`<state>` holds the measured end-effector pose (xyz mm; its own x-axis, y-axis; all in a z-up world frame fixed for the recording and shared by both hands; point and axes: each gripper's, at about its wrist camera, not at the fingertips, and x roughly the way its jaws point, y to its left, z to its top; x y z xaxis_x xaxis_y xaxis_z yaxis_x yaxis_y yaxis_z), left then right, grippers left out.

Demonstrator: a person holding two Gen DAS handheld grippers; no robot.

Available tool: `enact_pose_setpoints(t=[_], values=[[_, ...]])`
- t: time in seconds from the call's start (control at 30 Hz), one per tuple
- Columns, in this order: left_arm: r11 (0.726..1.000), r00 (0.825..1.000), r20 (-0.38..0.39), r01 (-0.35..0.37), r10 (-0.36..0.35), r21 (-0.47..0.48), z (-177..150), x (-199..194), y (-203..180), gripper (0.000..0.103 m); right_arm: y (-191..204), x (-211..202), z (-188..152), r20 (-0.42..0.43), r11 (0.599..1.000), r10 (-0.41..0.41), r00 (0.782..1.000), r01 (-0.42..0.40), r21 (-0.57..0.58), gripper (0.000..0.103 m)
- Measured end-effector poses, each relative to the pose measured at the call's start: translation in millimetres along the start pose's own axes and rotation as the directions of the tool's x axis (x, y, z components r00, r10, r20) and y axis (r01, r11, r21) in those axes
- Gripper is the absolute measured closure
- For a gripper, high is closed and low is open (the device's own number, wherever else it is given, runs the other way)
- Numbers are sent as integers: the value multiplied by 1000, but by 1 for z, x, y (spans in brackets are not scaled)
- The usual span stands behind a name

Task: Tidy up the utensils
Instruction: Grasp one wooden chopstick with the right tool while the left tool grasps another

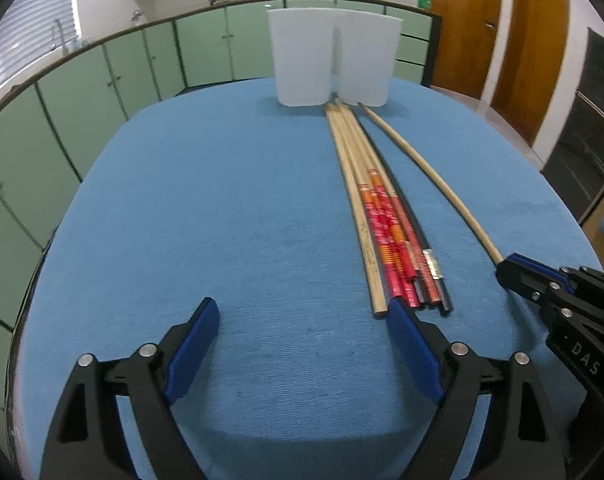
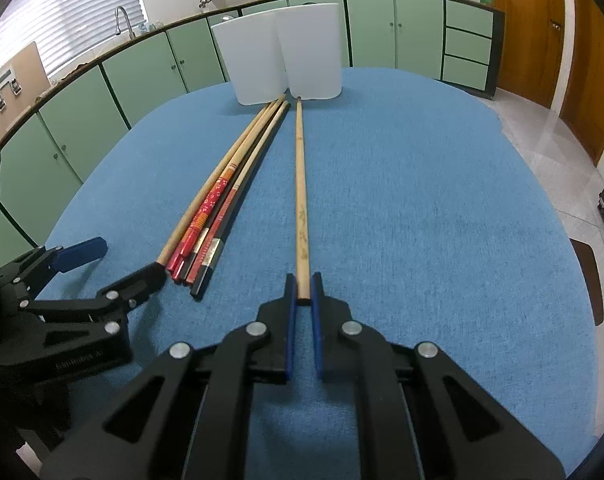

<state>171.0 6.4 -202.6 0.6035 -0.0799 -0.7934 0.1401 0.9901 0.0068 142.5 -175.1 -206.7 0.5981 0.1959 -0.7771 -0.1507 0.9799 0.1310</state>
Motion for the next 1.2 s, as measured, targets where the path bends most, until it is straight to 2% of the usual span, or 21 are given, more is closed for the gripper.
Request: enact_pose_setpoints(t=[0.17, 0.4, 0.47, 0.57, 0.83, 0.9, 1.2], values=[[999, 999, 2, -38, 38, -40, -4, -3, 14, 18, -1, 0, 0, 0, 1000, 1, 1000, -1, 0, 96], [1000, 1000, 2, -24, 24, -10, 0, 1, 8, 21, 0, 1, 0, -3, 1000, 2, 1000, -2, -2, 95], [1000, 1000, 5, -14, 14, -7, 1, 1, 6, 26, 0, 1, 0, -4, 1000, 5, 1000, -5, 0, 94], [1000, 1000, 13, 1, -1, 8, 2, 1, 2, 38, 0, 1, 0, -5, 1000, 12, 1000, -12, 0, 93], [995, 996, 26, 82, -83, 58, 3, -1, -10, 91, -8, 0, -2, 0, 998, 47, 999, -47, 34, 96], [994, 995, 26, 91, -93, 61, 2, 0, -12, 96, -7, -1, -2, 1, 999, 44, 999, -44, 32, 96], [996, 996, 56, 71, -75, 60, 0, -10, -13, 96, -6, -8, -2, 17, 1000, 24, 1000, -25, 15, 97]])
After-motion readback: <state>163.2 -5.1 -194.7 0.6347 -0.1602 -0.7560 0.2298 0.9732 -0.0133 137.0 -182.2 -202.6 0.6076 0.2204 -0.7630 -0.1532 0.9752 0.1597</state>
